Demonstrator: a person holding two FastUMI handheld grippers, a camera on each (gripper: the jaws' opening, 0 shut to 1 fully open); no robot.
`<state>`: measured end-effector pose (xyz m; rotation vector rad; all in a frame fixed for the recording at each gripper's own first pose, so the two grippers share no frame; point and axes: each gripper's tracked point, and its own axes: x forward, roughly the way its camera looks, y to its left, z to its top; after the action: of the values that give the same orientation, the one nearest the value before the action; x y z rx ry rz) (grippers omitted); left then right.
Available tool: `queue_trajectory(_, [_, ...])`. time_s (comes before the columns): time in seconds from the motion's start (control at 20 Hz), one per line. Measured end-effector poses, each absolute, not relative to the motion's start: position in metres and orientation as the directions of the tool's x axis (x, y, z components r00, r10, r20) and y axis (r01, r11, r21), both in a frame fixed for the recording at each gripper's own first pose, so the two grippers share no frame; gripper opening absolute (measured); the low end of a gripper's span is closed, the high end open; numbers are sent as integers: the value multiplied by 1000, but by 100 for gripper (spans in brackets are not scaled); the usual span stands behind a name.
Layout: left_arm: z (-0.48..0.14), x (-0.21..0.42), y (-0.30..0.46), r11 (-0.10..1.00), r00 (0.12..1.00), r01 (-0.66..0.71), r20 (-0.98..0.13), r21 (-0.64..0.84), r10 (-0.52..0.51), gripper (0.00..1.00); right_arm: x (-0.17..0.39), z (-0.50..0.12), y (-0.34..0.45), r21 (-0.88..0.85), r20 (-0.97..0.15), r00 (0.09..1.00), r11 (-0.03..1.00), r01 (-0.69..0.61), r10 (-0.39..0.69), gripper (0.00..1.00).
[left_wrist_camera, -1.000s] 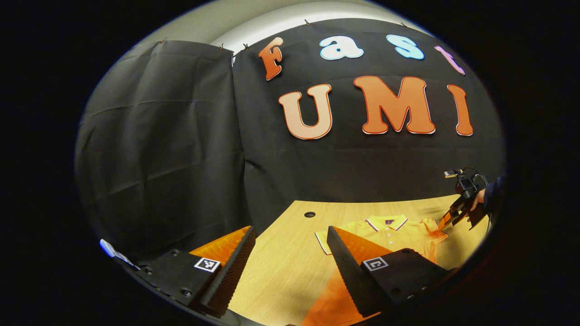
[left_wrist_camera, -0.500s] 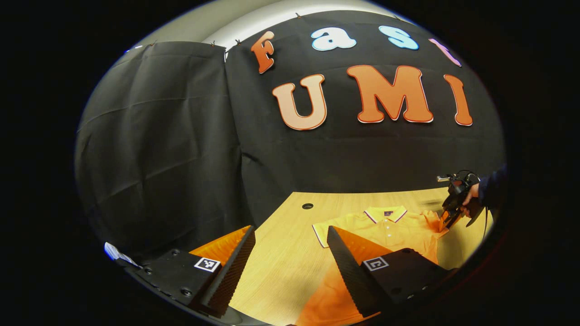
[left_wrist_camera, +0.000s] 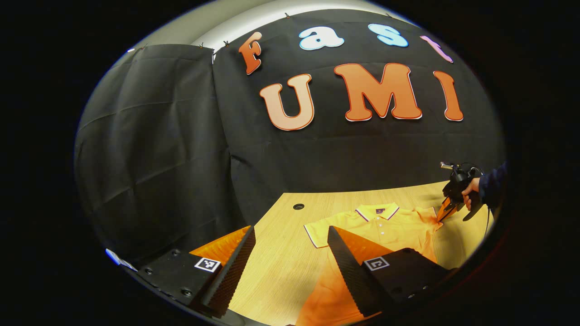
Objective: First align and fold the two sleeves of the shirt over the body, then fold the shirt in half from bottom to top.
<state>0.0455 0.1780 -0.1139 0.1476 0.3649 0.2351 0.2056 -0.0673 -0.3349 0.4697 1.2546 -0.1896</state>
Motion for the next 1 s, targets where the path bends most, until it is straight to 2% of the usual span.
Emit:
queue_trajectory(0.1, [-117,53,185,969,909,-192,-344,158,236,100,213,-320,-63,260,-927,356,883,390,116,3])
queue_trajectory(0.15, [-119,56,188,971,911,-187,-344,151,229,99,209,-323,-66,233,-934,346,890,391,93,4])
queue_trajectory(0.25, [-120,62,197,973,911,-177,-348,151,220,99,188,-335,-72,167,-963,261,903,396,64,4])
queue_trajectory(0.35, [-125,64,203,975,910,-174,-356,135,212,99,191,-335,-72,185,-961,266,887,423,73,3])
queue_trajectory(0.45, [-138,56,209,976,896,-177,-391,124,212,99,191,-345,-77,163,-964,262,881,444,46,22])
queue_trajectory(0.55, [-144,48,221,972,884,-195,-407,128,231,99,187,-357,-77,131,-973,229,891,435,31,54])
queue_trajectory(0.65, [-145,44,237,964,872,-230,-411,134,266,99,175,-368,-62,127,-985,160,895,427,64,71])
queue_trajectory(0.7, [-146,44,244,958,865,-251,-413,137,286,99,171,-370,-61,90,-991,130,904,418,39,67])
queue_trajectory(0.75, [-146,44,249,953,856,-268,-420,139,302,99,178,-385,-73,19,-988,149,906,422,-49,60])
queue_trajectory(0.85, [-151,37,255,948,842,-289,-435,136,319,99,180,-376,-65,45,-988,152,895,445,-26,19])
queue_trajectory(0.9, [-150,36,257,946,841,-295,-434,134,323,99,184,-363,-57,127,-981,190,882,454,43,22])
queue_trajectory(0.95, [-151,38,261,945,840,-300,-433,133,327,99,194,-368,-49,173,-974,215,861,478,76,13])
queue_trajectory(1.0, [-151,40,263,943,838,-303,-434,134,331,99,201,-357,-53,176,-967,247,853,491,57,4])
